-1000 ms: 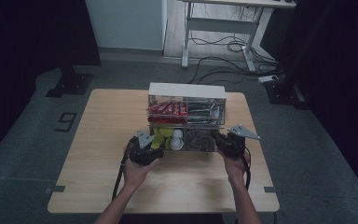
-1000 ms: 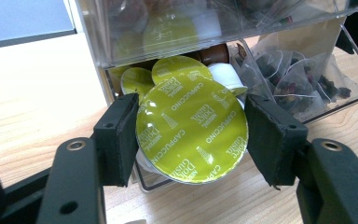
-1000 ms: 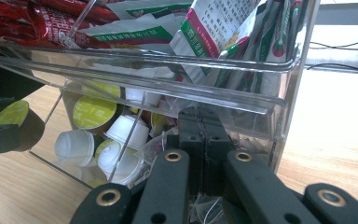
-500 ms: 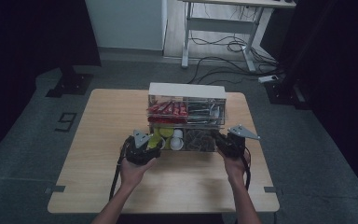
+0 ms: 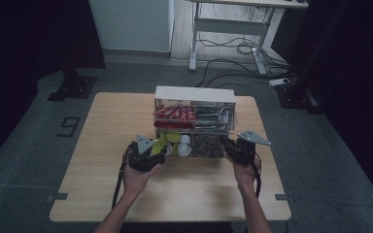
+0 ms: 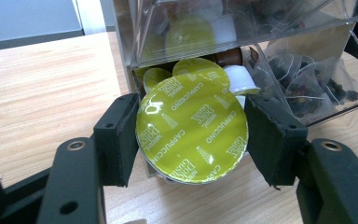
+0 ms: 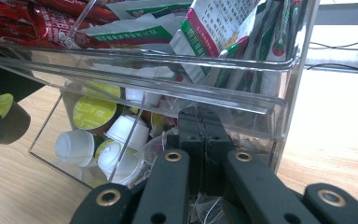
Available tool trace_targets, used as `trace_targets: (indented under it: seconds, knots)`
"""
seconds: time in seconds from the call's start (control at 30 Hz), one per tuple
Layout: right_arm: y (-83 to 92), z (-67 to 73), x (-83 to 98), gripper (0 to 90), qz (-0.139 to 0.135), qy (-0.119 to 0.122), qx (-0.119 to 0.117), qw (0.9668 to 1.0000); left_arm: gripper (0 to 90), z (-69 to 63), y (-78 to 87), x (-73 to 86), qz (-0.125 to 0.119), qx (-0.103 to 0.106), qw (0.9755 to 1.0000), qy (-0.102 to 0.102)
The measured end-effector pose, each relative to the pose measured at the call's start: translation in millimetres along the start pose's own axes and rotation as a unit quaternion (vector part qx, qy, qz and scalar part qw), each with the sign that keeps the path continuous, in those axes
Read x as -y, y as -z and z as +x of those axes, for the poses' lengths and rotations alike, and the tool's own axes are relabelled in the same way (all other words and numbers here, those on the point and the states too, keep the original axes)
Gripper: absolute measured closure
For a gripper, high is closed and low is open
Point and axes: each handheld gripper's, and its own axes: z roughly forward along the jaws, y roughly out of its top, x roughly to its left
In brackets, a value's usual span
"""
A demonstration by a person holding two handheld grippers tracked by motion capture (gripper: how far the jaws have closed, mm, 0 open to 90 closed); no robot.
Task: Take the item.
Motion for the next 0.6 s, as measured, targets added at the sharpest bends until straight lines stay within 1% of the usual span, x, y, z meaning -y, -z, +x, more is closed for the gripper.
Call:
trace_targets:
  seconds: [0.27, 0.6]
  knots:
    - [0.0, -0.1, 0.0, 89.0, 0.000, 0.000, 0.000, 1.0000, 38.3, 3.9, 3.9, 0.8, 0.001, -0.005, 1.0000, 0.000]
    - [0.0, 0.1, 0.1, 88.9, -0.001, -0.001, 0.000, 1.0000, 38.3, 13.0, 12.0, 2.2, 0.002, -0.011, 0.9999, 0.001]
